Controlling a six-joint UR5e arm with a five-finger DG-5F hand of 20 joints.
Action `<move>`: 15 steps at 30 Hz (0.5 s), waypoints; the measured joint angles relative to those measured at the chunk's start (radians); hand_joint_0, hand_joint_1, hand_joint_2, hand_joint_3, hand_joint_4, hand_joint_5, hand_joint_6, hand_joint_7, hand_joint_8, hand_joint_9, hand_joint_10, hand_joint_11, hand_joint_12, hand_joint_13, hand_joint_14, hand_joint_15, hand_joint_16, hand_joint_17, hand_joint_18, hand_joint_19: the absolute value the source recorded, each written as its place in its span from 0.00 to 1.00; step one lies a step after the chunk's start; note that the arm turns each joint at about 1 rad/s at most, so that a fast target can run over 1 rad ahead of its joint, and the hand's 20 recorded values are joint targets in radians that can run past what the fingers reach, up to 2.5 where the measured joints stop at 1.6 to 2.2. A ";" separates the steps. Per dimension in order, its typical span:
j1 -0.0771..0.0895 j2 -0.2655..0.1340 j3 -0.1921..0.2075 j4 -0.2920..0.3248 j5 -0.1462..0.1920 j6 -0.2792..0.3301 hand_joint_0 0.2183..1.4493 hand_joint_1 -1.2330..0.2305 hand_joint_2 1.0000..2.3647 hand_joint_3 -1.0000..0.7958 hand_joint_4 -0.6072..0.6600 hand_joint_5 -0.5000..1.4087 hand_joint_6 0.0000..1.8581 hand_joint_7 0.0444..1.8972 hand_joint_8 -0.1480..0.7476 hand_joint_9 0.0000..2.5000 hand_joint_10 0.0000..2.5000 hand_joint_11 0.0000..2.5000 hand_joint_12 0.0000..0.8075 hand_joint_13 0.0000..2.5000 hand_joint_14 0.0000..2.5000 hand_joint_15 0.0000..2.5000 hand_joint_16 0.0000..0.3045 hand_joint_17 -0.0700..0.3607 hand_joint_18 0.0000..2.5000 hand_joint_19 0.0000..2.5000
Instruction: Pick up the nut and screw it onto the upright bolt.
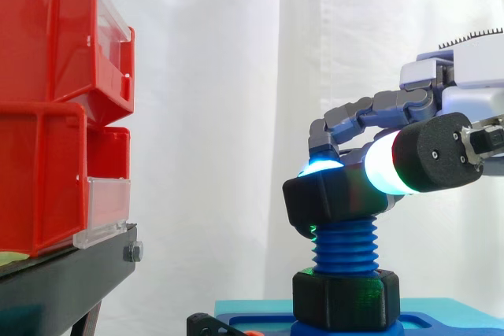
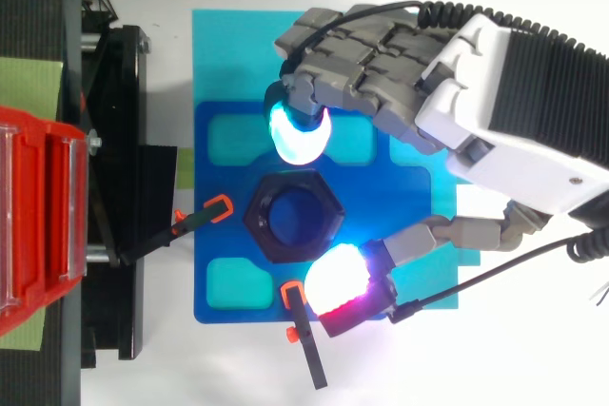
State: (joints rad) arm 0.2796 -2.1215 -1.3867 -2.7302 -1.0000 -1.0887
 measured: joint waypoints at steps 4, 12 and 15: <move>-0.001 0.000 0.000 -0.001 -0.006 0.000 0.24 0.29 0.00 0.28 0.74 0.16 0.27 0.76 0.54 0.16 0.00 0.03 0.48 0.13 0.00 0.00 0.19 0.46 0.18 0.01; -0.004 -0.001 -0.001 -0.007 -0.015 -0.001 0.24 0.29 0.00 0.28 0.73 0.16 0.27 0.76 0.54 0.16 0.00 0.03 0.48 0.13 0.00 0.00 0.19 0.46 0.18 0.01; -0.007 -0.001 -0.001 -0.012 -0.025 -0.001 0.24 0.29 0.00 0.28 0.73 0.16 0.27 0.76 0.54 0.16 0.00 0.03 0.48 0.13 0.00 0.00 0.19 0.46 0.18 0.01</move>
State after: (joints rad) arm 0.2730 -2.1221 -1.3878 -2.7426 -1.0246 -1.0899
